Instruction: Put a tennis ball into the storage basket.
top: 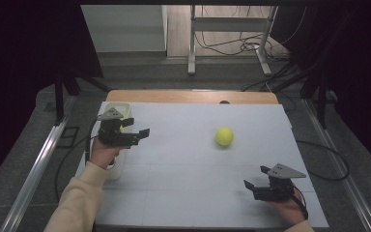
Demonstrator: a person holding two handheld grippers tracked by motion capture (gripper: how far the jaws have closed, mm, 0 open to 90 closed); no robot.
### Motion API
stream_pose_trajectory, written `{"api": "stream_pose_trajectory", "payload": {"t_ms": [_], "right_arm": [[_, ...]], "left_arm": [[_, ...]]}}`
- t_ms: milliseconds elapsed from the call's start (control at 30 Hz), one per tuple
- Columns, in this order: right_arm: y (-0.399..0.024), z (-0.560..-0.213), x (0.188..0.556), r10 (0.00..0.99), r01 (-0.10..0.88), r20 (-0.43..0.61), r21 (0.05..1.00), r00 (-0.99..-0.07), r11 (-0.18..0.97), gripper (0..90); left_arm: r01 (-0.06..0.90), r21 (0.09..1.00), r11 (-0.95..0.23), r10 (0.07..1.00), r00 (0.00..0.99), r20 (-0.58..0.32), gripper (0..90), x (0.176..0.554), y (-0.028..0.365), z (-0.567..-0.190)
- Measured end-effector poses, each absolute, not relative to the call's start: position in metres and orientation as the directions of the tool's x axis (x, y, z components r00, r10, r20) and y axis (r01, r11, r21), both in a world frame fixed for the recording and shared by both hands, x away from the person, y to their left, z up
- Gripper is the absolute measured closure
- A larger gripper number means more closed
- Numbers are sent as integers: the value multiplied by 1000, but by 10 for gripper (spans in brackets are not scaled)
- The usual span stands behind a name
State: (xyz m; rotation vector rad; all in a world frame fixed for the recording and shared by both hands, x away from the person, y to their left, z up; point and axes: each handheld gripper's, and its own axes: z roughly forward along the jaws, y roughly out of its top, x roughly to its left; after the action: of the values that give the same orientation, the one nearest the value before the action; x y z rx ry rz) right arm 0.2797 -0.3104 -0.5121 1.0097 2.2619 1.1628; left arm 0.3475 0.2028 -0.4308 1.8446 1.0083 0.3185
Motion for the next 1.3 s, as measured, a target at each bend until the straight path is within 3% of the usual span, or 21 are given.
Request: {"api": "stream_pose_trajectory", "payload": {"t_ms": [1300], "right_arm": [[-310,-512,280,751,417,-26,819,-660,395,154]], "left_arm": [[480,832,-278,668,719,-192,154,350,141,-440]]}}
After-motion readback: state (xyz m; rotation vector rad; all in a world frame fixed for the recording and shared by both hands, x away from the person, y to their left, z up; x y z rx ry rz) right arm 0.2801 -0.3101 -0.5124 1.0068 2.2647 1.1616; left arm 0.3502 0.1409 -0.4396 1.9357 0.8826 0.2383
